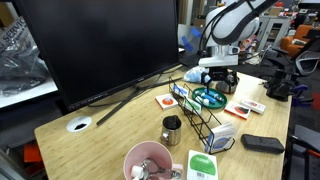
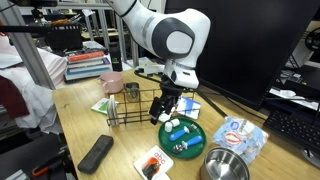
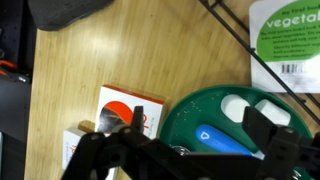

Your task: Remove one marshmallow from the green plate and put it in the silver pot

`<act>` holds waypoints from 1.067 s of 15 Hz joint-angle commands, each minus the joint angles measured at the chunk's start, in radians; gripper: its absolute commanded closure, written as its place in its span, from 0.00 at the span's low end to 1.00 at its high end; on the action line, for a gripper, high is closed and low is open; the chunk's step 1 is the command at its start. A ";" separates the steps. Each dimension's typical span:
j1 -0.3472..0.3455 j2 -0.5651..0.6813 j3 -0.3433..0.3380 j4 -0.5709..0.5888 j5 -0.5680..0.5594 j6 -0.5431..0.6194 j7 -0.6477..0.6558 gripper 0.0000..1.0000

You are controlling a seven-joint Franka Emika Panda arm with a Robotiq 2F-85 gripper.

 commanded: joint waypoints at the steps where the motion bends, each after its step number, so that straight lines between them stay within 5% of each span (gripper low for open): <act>1: 0.018 0.037 -0.039 0.009 0.024 0.101 0.151 0.00; 2: 0.010 0.028 -0.025 0.006 0.014 0.059 0.080 0.00; 9: 0.014 0.042 -0.034 0.011 0.013 0.090 0.143 0.00; 16: 0.011 0.088 -0.051 0.019 0.093 0.121 0.405 0.00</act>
